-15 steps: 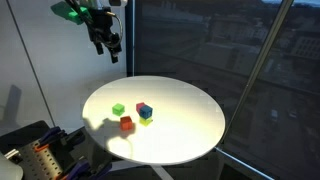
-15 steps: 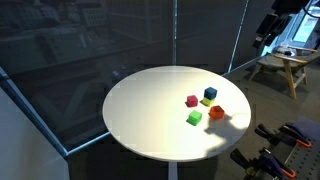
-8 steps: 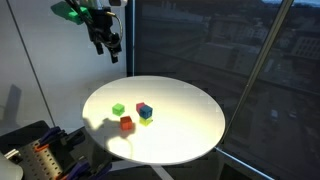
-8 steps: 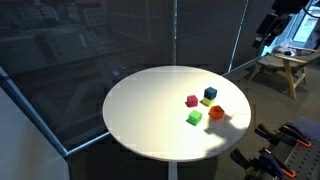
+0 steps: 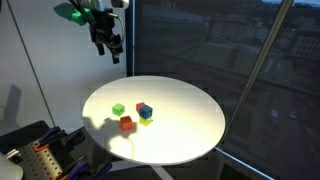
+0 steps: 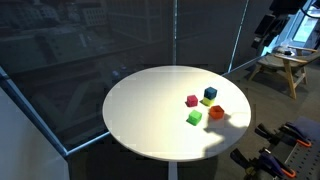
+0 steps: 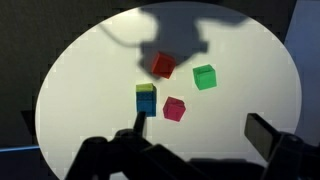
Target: Remove the blue block from the mulberry pink block and put it on top of the green block top
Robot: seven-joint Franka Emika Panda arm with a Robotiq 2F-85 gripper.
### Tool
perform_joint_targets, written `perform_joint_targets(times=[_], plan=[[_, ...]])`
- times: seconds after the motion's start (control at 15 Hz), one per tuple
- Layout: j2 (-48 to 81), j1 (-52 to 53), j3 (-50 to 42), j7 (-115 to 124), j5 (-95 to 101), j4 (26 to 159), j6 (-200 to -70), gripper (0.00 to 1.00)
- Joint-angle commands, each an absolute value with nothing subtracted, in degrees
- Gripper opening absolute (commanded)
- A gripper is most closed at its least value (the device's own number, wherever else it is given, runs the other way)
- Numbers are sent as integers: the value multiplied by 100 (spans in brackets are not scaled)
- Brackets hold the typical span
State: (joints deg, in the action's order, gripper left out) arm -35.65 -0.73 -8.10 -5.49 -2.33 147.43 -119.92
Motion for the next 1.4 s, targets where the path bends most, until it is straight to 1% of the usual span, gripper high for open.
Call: perform_joint_targets(times=[0.0, 0.47, 1.33], plan=[[-3143, -128, -870, -752, -324, 14266, -11775, 100], [-2094, -43, -829, -922, -357, 13432, -11625, 100], [-357, -192, -710, -737, -470, 12241, -11815, 100]])
